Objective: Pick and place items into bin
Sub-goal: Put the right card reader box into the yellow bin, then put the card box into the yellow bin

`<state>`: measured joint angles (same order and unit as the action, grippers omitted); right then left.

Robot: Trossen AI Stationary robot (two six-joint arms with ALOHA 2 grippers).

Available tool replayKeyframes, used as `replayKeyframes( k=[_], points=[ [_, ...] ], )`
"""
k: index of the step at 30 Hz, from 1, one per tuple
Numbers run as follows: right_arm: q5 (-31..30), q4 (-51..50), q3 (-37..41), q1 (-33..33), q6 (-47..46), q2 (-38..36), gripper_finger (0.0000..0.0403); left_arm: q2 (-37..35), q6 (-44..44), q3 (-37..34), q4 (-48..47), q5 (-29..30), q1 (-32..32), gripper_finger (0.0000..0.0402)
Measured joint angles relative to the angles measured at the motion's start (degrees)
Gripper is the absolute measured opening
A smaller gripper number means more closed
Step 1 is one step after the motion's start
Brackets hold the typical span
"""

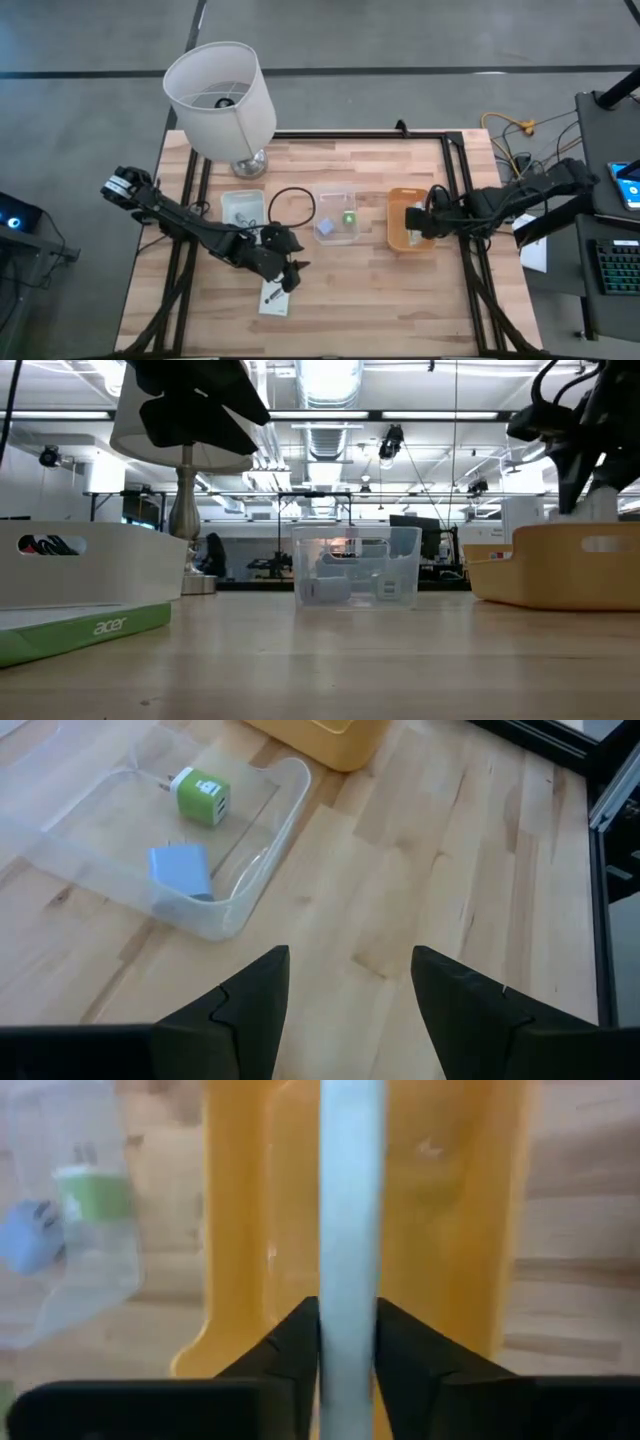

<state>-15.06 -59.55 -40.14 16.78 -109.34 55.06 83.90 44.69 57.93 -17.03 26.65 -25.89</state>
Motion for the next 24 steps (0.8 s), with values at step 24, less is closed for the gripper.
replayKeyframes(
  k=[24],
  points=[
    [-1.02,10.55,-9.98,1.25,19.73,7.24,0.0208,0.02,5.98,-0.49,-20.2,-14.34,-5.76,0.0196]
  ],
)
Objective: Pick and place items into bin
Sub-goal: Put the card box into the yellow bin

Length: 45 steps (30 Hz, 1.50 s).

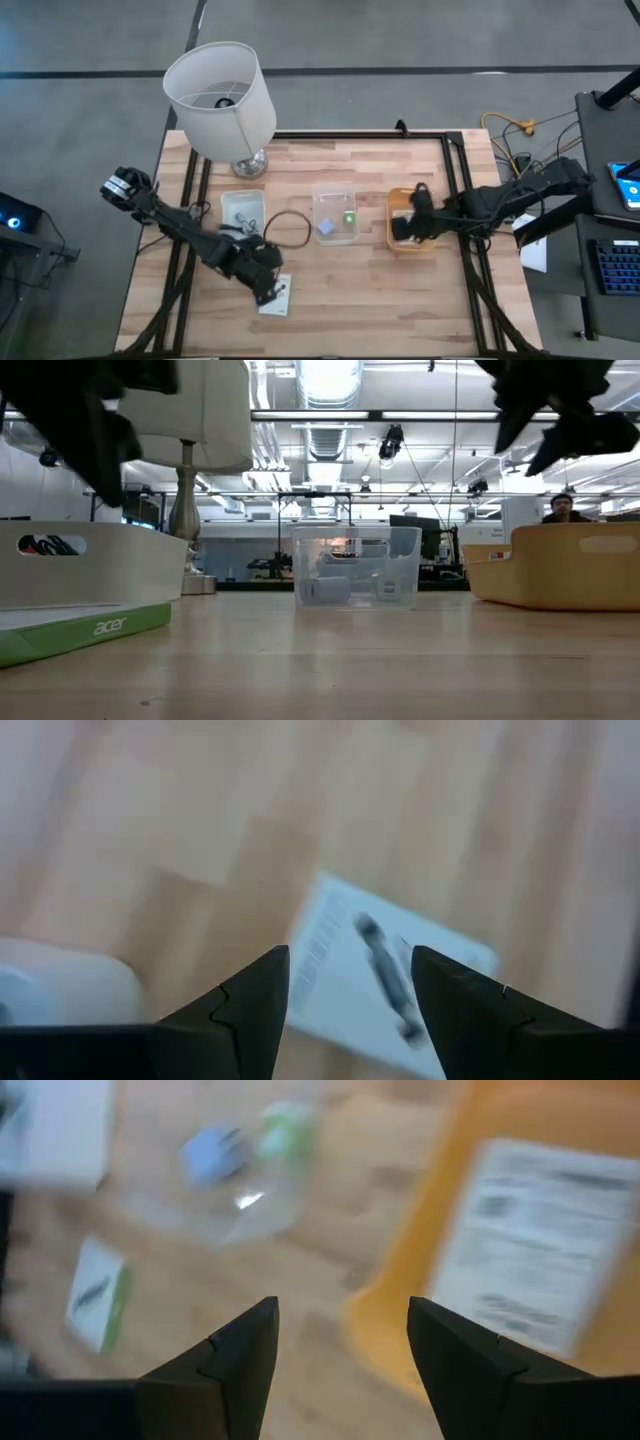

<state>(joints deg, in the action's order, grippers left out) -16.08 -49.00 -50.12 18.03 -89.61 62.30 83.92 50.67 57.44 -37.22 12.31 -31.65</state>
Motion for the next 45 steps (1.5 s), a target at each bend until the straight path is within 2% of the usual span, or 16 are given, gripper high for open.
replayKeyframes(
  k=[3,10,14,18,25,29,33,36,40,45],
  points=[
    [2.37,5.04,-2.31,1.44,3.55,6.22,0.0208,-0.03,5.88,-0.43,0.31,-1.27,-2.93,0.0196],
    [10.51,11.84,-8.07,4.03,4.67,21.1,0.0208,-0.39,34.76,-6.06,0.92,-1.02,-9.52,0.0196],
    [11.22,19.03,-12.74,5.88,4.51,28.56,0.0208,-0.39,43.38,-8.15,3.76,1.92,-13.5,0.0196],
    [12.11,23.66,-18.69,6.37,4.44,37.82,0.0208,0.02,45.49,-10.11,5.23,5.61,-14.85,0.0196],
    [14.47,25.45,-31.48,5.8,6.43,52.73,0.0208,-0.08,49.01,-13.87,10.98,6.26,-16.21,0.0196],
    [14.89,25.75,-38.18,5.5,7.6,58.01,0.0208,-0.18,52.57,-14.58,15.09,9.2,-18.44,0.0196],
    [16.25,28.99,-43.78,5.5,8.52,62.92,0.0208,0.8,56.49,-18.67,23.73,9.62,-19.61,0.0196],
    [17.25,31.22,-47.85,5.35,9.19,66.63,0.0208,1.27,59.4,-21.38,28.65,12.08,-20.38,0.0196],
    [17.28,30.86,-52.43,4.6,10.43,70.83,0.0208,1.49,61.51,-22.35,29.75,16.21,-20.52,0.0196],
    [17.45,30.33,-57.25,3.64,12.6,74.8,0.0208,1.47,61.2,-22.4,31.57,18.12,-20.47,0.0196]
  ],
)
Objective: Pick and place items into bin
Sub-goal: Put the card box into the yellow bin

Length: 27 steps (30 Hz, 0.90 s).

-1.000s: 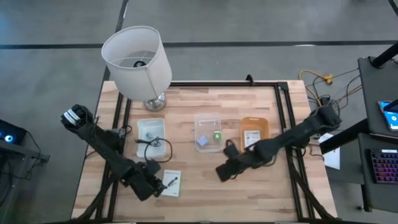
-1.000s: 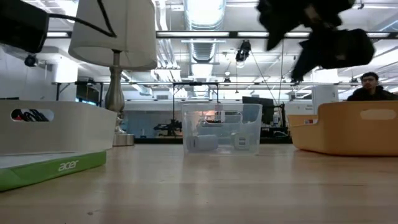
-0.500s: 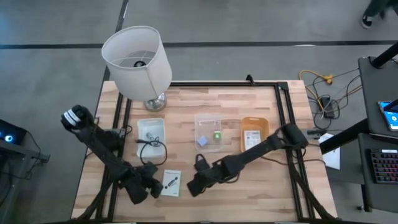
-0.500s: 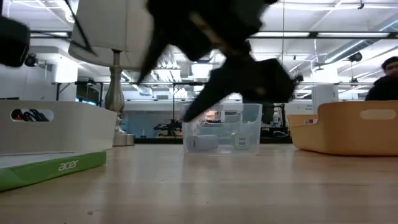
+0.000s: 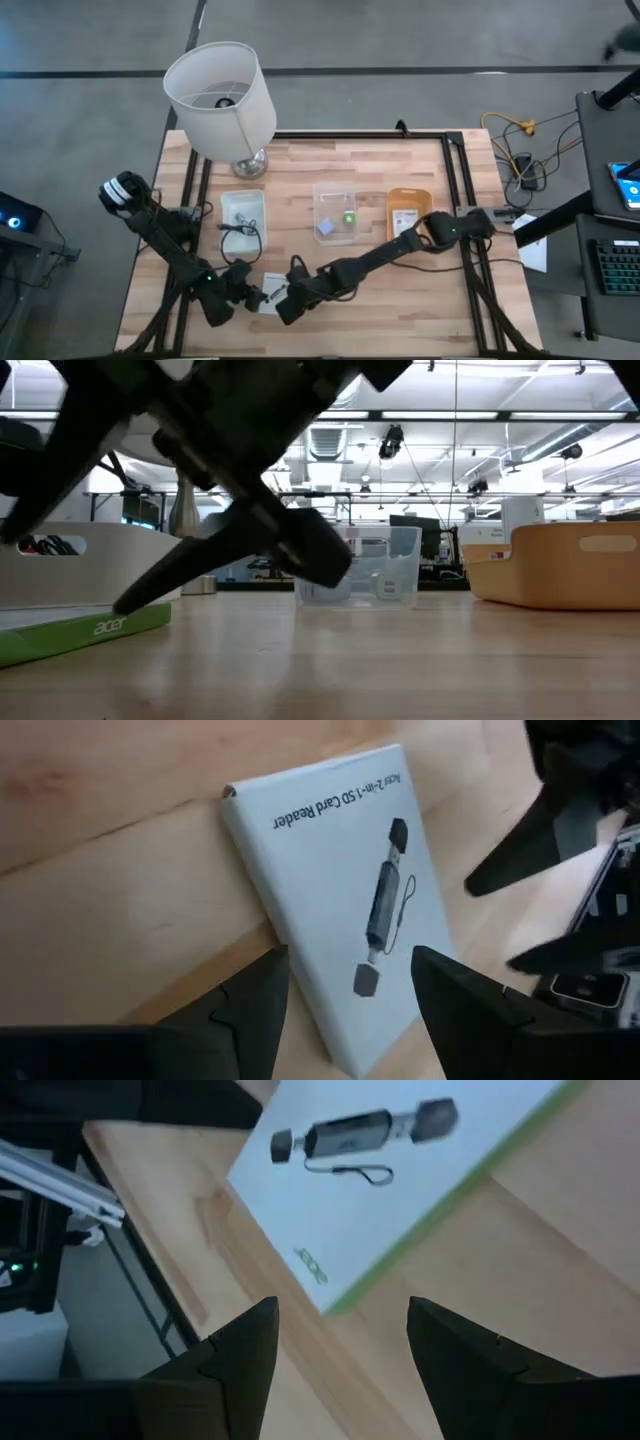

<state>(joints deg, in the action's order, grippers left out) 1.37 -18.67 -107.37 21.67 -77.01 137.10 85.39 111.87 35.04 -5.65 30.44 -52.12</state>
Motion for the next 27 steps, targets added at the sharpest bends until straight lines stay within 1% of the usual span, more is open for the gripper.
replayKeyframes(
  k=[3,5,10,13,20,23,27],
  points=[
    [0.09,-1.65,-2.52,-0.61,0.99,1.86,0.0208,0.52,0.26,-1.03,0.68,0.04,0.0,0.0196],
    [0.04,-2.24,-4.31,-1.05,2.26,3.26,0.0208,1.41,0.31,-1.82,2.88,-0.04,0.02,0.0196],
    [1.16,-2.82,-7.14,-1.36,3.56,5.19,0.0208,4.31,0.2,-3.59,11.64,1.32,0.5,0.0196],
    [1.53,-3.69,-7.35,-1.13,4.47,5.33,0.0208,5.39,-0.09,-3.62,14.92,2.07,0.68,0.0196],
    [1.87,-5.38,-6.27,-1.31,5.29,4.83,0.0208,4.57,-0.21,-3.68,15.65,3.45,0.76,0.0196],
    [2.44,-6.17,-6.3,-1.3,5.5,4.76,0.0208,4.52,-2.81,-3.62,18.26,4.07,0.79,0.0196],
    [3.67,-7.26,-6.38,-1.24,6.59,4.71,0.0208,4.47,-3.91,-3.62,21.54,6.78,0.92,0.0196]
  ],
)
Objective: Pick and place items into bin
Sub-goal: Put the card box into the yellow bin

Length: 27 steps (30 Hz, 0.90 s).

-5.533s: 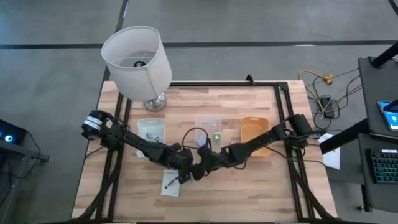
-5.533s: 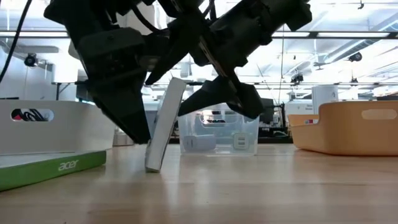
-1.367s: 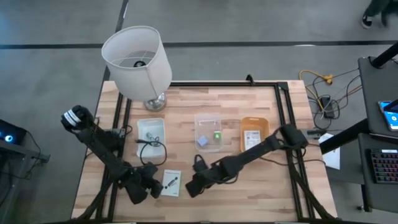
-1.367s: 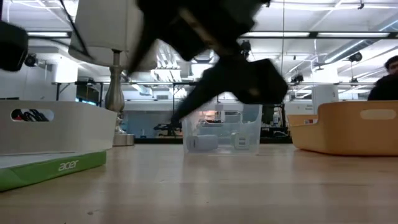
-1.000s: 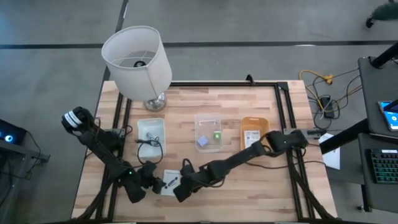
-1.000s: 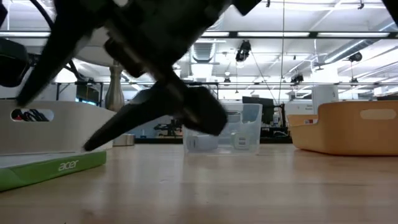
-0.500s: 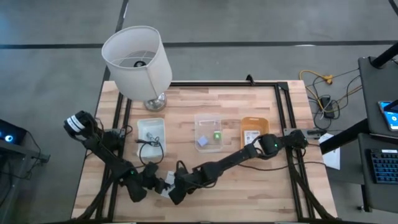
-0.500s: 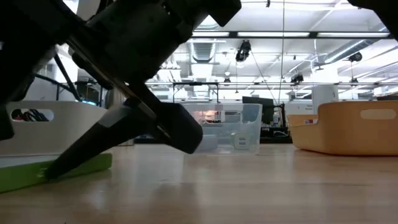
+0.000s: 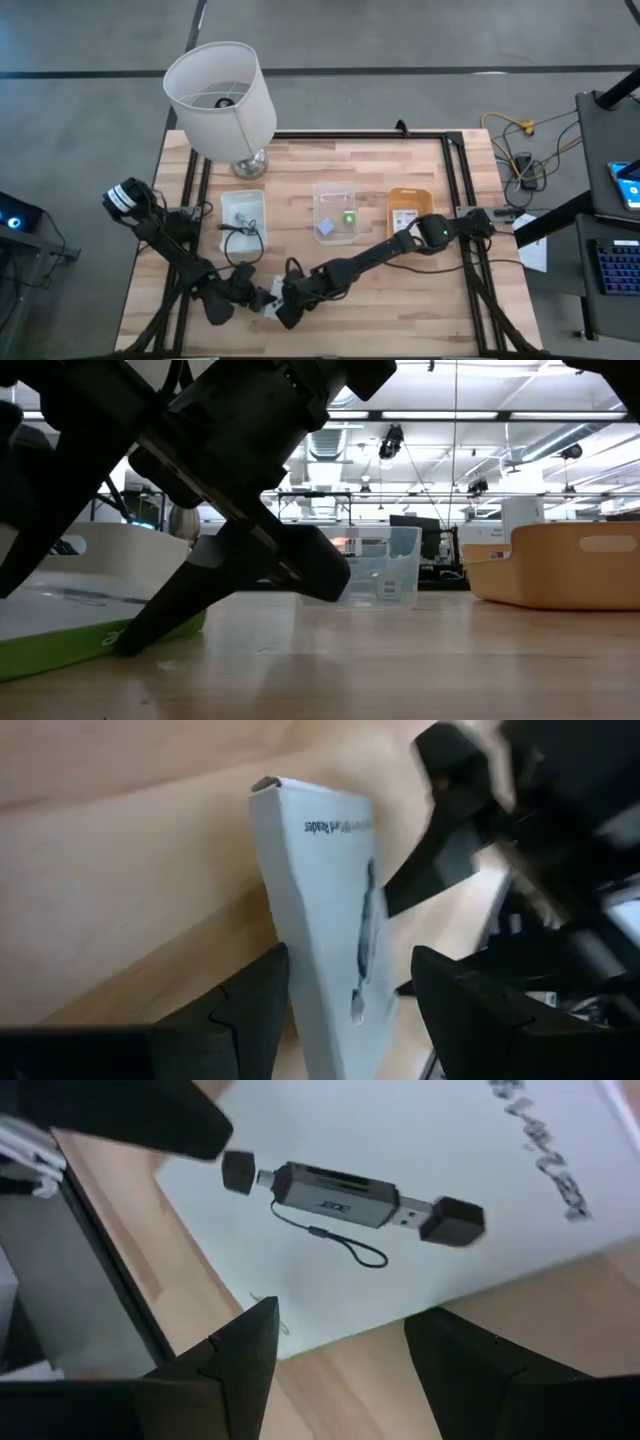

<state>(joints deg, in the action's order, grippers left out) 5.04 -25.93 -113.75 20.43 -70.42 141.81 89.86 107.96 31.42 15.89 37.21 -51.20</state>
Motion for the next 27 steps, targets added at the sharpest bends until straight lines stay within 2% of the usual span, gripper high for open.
replayKeyframes(
  k=[7,15,22,27],
  points=[
    [1.65,-1.14,0.0,0.07,1.91,-0.08,0.0208,-0.93,-6.12,0.7,6.2,5.25,0.49,0.0196],
    [-0.52,-0.6,-0.13,-0.31,5.22,-0.03,0.0208,-0.86,-14.03,0.72,13.49,4.48,2.87,0.0195],
    [-0.24,-1.39,-0.19,-0.23,5.23,-0.39,0.0208,-0.87,-14.26,0.55,10.25,2.25,3.27,0.0195],
    [-3.87,-2.7,-0.09,-0.02,6.57,-1.18,0.0207,-0.1,-14.15,0.55,10.6,1.05,3.44,0.0196]
  ],
)
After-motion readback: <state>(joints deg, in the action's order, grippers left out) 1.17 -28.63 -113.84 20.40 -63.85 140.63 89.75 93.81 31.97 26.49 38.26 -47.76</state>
